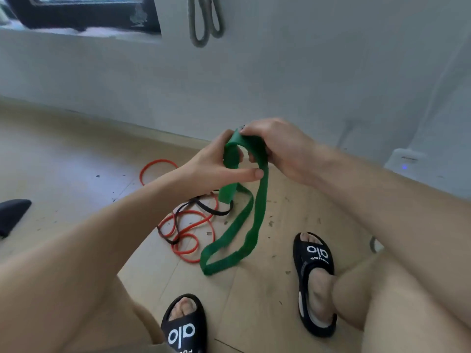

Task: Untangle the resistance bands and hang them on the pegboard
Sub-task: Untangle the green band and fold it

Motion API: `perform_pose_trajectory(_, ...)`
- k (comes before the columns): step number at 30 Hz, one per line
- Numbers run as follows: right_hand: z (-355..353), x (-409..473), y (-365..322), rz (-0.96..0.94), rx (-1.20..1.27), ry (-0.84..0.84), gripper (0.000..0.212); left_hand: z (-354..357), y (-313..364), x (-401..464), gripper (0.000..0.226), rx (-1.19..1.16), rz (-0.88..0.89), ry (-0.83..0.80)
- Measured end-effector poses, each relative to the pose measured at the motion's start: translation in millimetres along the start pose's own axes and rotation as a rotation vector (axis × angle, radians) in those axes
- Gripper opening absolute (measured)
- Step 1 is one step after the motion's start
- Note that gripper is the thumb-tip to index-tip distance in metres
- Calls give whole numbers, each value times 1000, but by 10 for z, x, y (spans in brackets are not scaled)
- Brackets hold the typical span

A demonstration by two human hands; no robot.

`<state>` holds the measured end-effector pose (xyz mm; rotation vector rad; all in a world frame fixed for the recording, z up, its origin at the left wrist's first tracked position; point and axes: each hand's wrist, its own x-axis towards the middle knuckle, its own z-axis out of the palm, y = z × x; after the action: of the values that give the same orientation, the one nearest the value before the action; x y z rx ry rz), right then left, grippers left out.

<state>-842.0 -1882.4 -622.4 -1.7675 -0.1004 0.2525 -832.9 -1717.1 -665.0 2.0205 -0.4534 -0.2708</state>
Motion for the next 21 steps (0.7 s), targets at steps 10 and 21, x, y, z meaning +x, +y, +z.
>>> perform_pose_trajectory(10,-54,151,-42,7,122,24,12,26,52,158,26,78,73,123)
perform_pose_trajectory(21,-188,184,-41,67,401,60,17,107,-44,280,17,67,-31,-81)
